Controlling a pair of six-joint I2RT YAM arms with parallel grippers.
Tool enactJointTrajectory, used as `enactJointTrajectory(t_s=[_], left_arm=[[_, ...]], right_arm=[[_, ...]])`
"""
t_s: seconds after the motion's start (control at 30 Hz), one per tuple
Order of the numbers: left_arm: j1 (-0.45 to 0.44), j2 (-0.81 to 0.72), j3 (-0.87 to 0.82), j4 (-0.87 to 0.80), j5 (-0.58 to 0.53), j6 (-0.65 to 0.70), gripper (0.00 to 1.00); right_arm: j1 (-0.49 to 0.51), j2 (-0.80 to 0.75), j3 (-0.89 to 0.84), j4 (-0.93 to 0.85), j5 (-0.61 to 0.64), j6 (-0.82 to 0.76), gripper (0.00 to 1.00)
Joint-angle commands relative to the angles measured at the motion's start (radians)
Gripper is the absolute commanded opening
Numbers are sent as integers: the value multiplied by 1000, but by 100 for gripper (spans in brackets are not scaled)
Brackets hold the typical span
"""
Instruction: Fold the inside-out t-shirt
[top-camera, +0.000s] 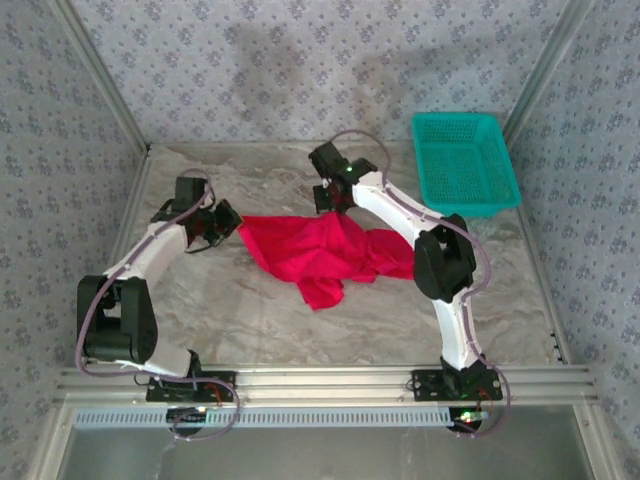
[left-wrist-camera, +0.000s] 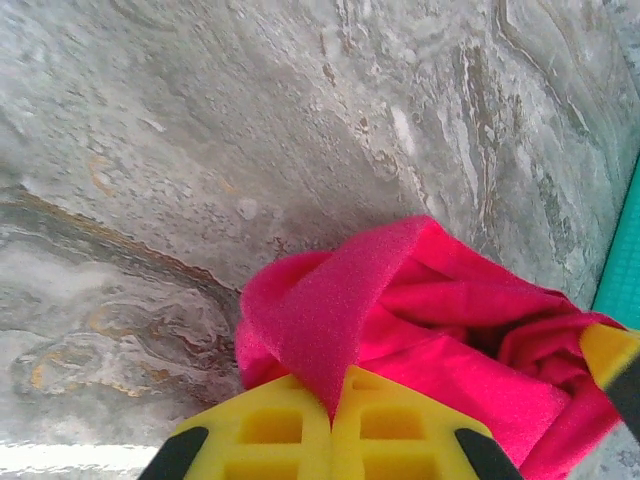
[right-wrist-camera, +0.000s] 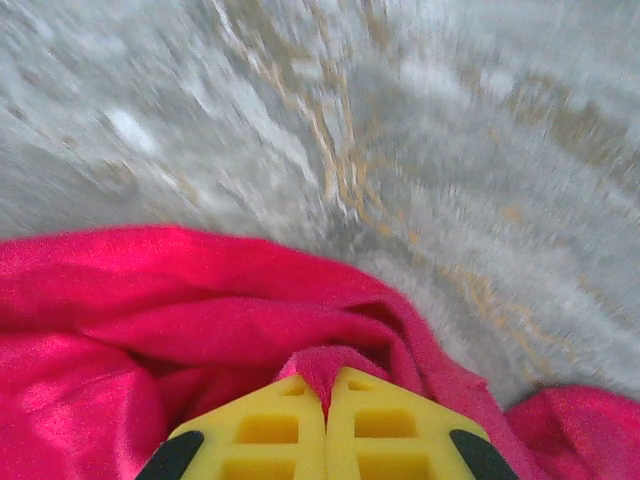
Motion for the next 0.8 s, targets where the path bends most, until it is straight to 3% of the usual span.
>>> enactJointTrajectory(t_s=[0.0,0.1,0.17,0.4,0.57,0.77], left_arm=[[84,-10,105,-40,7,32,0],[144,-29,133,-64,-7,43,0],[173,-40,126,-77,-17,57,0],[265,-56,-64,-23,-9,48,0],[249,-76,-188,55,7,35,0],[136,-124,-217,79,-42,90,0]], right_arm=[[-36,-85,161,-63,-10,-49,0],[-72,-177,204,-56,-62,-45,0],[-100,-266,143,-18,-99,-30,0],[-253,-675,-495,285,-196,101,0],[-295,-793,-941,434,-263,163,0],[-303,-764,-1049,488,-317,177,0]])
